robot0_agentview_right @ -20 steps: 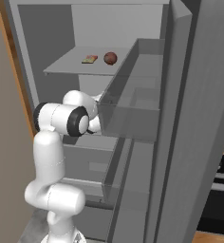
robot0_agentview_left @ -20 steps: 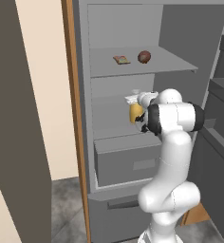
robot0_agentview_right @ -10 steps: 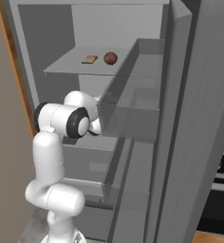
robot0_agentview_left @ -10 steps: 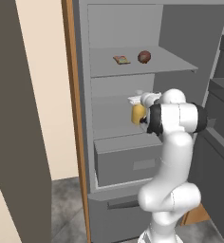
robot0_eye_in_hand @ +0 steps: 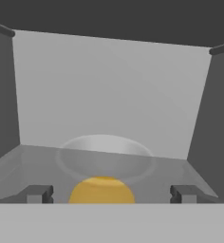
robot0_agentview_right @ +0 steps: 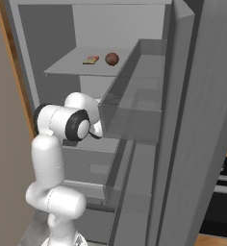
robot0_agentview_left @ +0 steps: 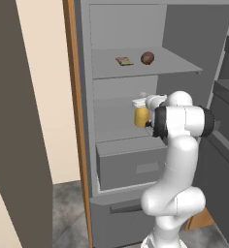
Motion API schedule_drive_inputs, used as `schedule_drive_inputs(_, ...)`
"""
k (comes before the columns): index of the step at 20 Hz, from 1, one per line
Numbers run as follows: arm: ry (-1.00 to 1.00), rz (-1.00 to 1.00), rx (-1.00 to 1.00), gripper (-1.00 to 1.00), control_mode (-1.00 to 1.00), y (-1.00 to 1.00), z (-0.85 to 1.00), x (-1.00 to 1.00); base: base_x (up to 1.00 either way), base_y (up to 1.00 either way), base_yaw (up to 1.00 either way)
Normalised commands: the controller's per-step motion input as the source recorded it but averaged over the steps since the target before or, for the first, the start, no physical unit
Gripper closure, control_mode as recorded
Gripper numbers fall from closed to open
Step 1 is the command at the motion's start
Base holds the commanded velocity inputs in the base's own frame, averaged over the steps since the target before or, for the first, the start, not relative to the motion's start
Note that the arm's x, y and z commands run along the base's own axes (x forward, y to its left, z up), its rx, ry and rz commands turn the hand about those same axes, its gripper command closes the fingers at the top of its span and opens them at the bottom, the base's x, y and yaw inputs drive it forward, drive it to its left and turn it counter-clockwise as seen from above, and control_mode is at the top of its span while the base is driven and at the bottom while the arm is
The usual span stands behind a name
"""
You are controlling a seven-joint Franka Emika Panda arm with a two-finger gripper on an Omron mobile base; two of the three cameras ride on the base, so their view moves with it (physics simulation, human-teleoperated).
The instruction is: Move the onion and bar from the second highest shelf to the top shelf to make space. Then, place the pitcher from the counter on the cleared second highest shelf.
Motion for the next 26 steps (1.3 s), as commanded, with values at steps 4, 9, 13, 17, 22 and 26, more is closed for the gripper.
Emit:
schedule_drive_inputs(4, 0.00, 0.00, 0.00, -1.00, -1.00, 0.00, 0.07, -0.37, 0.00, 0.00, 0.00)
schedule_drive_inputs(9, 0.06, 0.00, -0.03, -1.00, -1.00, 0.06, 0.29, -0.44, 0.00, 0.00, 0.00)
schedule_drive_inputs(13, 0.09, 0.00, -0.04, -1.00, -1.00, 0.11, 0.62, -0.32, 0.00, 0.00, 0.00)
schedule_drive_inputs(17, 0.15, 0.00, -0.05, -1.00, -1.00, 0.17, 0.55, -0.56, 0.00, 0.00, 0.00)
schedule_drive_inputs(22, 0.20, -0.01, -0.03, -1.00, -1.00, 0.07, 0.27, -0.93, 0.00, 0.00, 0.00)
schedule_drive_inputs(26, 0.22, -0.07, 0.00, -1.00, -1.00, 0.05, 0.39, -0.92, 0.00, 0.00, 0.00)
